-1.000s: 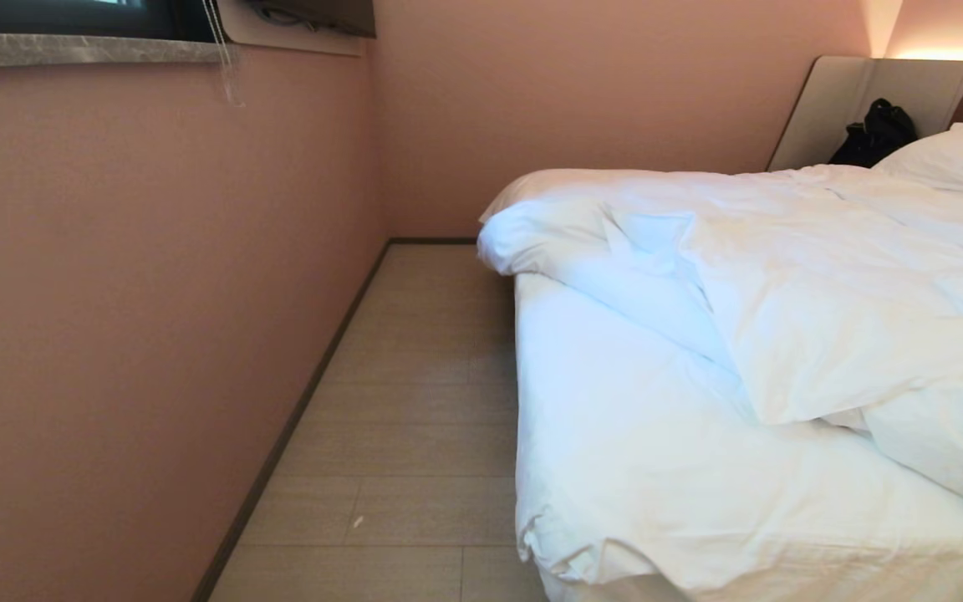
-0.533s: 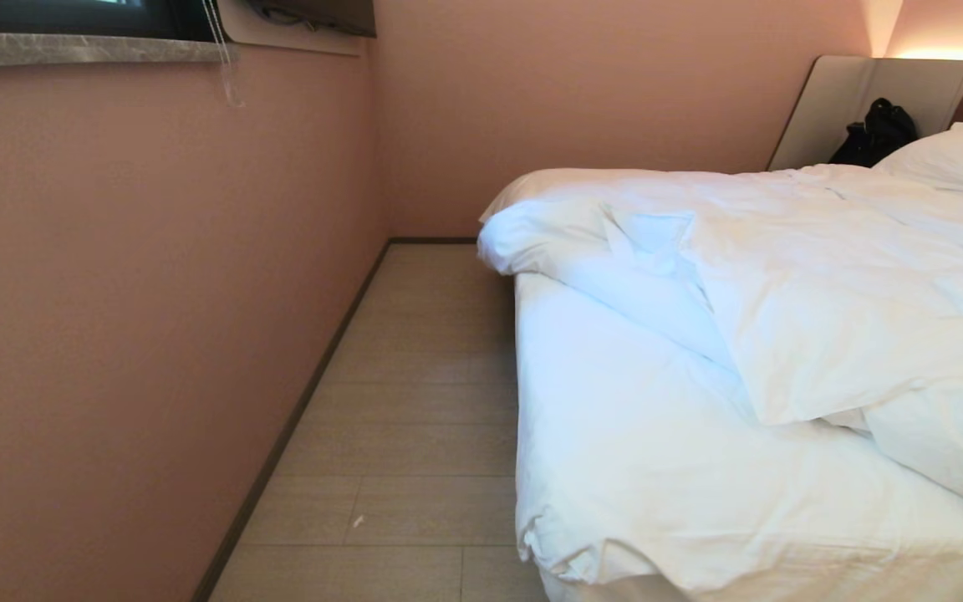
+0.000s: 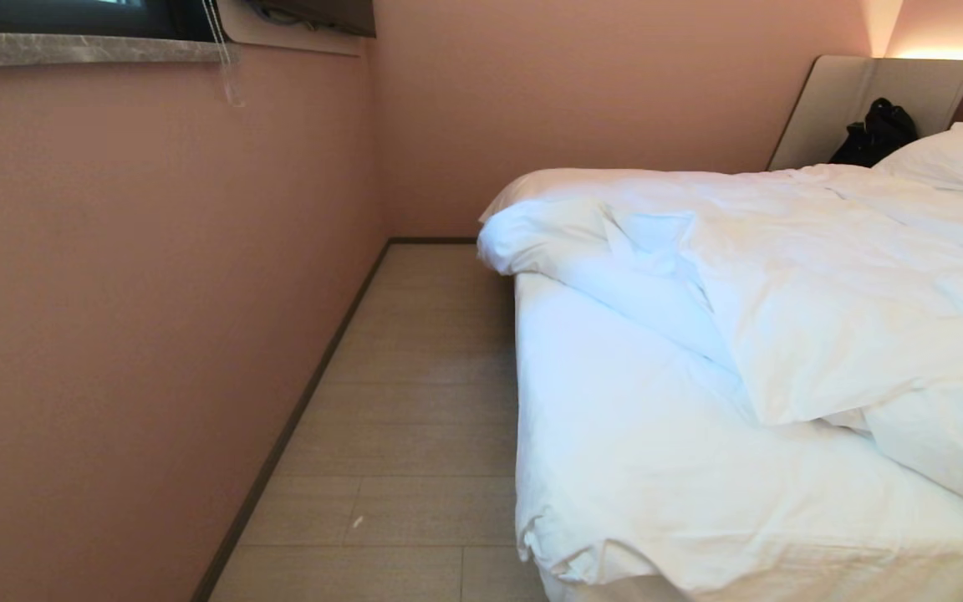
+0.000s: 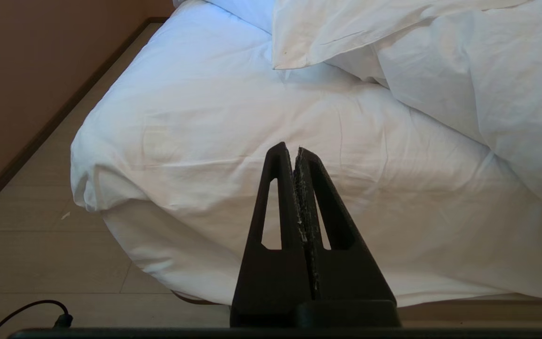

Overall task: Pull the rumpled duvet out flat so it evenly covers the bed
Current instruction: Hold the folded corner of the quilt

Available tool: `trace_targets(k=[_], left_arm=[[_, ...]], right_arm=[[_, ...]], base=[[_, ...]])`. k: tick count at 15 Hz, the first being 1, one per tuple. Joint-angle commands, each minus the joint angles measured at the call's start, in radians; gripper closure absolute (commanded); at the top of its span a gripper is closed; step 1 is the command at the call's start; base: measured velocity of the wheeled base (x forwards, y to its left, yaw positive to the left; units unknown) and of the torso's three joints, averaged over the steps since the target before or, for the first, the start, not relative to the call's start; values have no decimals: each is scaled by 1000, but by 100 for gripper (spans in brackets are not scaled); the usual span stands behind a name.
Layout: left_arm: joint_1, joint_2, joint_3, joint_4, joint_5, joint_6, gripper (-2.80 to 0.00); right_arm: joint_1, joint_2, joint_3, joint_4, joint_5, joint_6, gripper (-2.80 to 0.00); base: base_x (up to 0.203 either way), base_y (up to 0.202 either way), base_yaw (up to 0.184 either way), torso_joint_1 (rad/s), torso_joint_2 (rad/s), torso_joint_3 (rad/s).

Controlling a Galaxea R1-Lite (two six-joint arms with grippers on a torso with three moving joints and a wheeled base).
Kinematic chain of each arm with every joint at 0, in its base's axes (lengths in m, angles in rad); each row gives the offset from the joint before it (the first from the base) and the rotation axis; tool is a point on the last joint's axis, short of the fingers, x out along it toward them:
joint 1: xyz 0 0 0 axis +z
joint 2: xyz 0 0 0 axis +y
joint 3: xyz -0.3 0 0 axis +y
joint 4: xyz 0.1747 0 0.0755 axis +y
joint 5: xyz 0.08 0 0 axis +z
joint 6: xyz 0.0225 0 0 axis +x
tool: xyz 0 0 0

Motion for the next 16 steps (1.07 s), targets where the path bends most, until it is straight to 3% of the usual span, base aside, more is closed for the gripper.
trace_targets(k=[1,6,16], left_arm=[[0,0,0,0,1,2,0],[0,0,0,2,1,2,0],[0,0,0,3,2,11,0]], right_arm=[[0,0,0,0,0,0,0],[0,0,0,0,0,0,0],[0,0,0,0,0,0,0]], base=[[0,0,0,0,0,0],[0,-16,0,0,1,0],[0,-187,1,3,1,2]])
